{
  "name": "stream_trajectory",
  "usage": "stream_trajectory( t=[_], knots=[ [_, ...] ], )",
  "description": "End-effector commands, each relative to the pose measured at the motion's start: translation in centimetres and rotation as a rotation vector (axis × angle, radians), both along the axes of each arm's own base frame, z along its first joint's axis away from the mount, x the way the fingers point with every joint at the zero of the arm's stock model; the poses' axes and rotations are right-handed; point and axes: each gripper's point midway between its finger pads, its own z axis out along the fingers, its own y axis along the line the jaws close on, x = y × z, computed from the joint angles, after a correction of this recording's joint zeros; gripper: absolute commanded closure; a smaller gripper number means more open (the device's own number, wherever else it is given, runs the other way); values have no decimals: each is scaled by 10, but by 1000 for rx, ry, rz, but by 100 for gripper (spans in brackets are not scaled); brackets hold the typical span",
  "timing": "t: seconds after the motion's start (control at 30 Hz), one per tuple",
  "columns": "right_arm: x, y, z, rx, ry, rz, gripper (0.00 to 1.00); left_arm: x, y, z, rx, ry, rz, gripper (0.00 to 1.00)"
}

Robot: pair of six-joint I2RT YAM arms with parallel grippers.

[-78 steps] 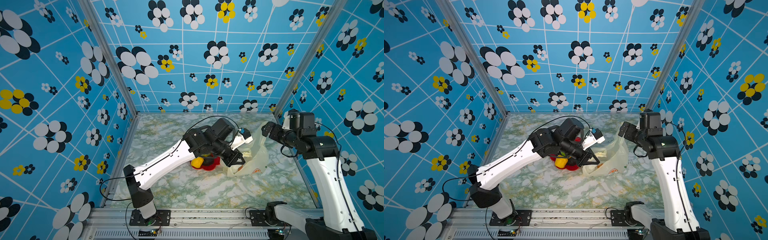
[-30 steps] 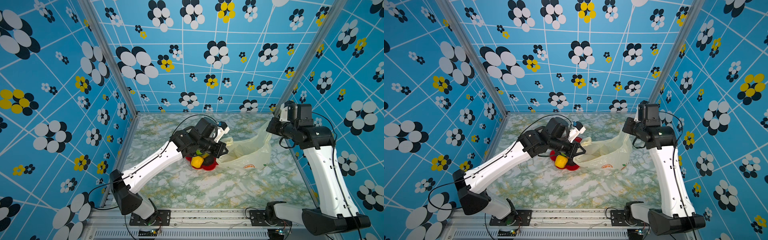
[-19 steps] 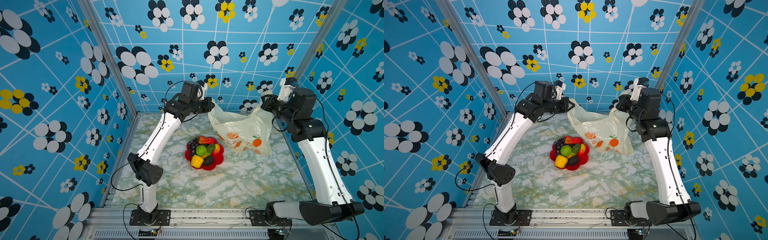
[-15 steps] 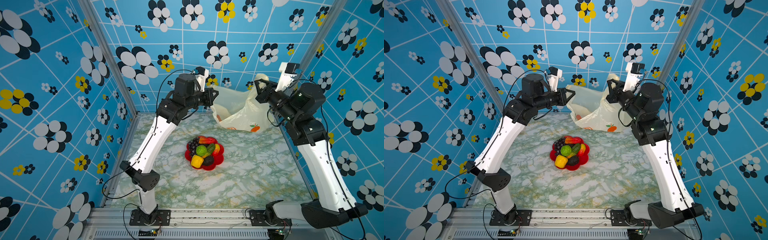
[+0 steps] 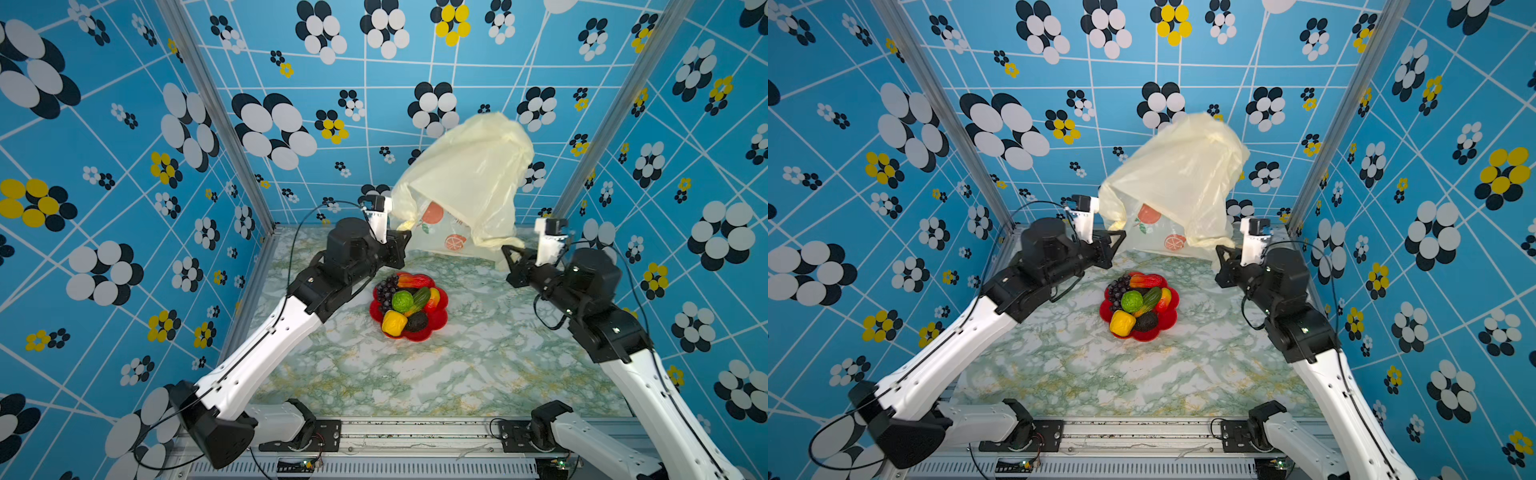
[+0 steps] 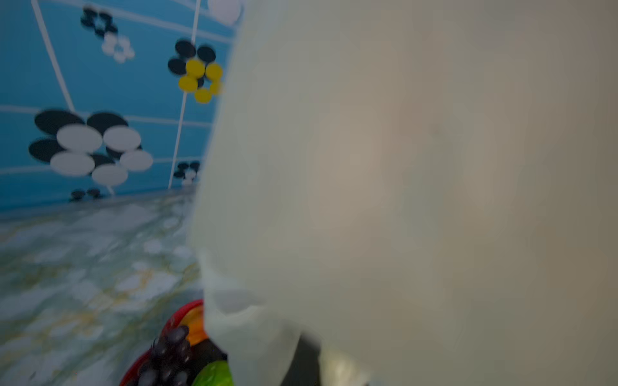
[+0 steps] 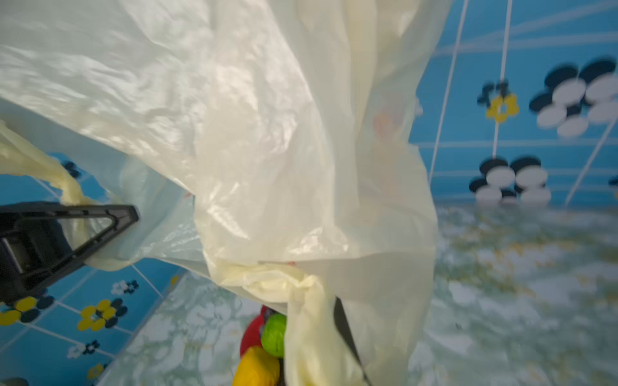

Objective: Place the fruits into the plastic bag

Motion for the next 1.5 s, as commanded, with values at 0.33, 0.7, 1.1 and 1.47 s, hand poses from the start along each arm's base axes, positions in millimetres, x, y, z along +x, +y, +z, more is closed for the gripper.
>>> stream_trajectory(
  t=[0.33,0.7,1.1,1.47],
  knots=[
    [26,8,260,163,-596,-3,100,30,-8,152,-101,-96,-38,100],
    [-74,16,320,255,-926,215,100,-122,-22,267,-63,-786,-204,100],
    [-9,-4,2,100,-190,-42,100,-37,9,0,38,-104,-56,100],
    [76,69,184,259,-502,144,100,-5,58,140,70,-331,37,100]
  ],
)
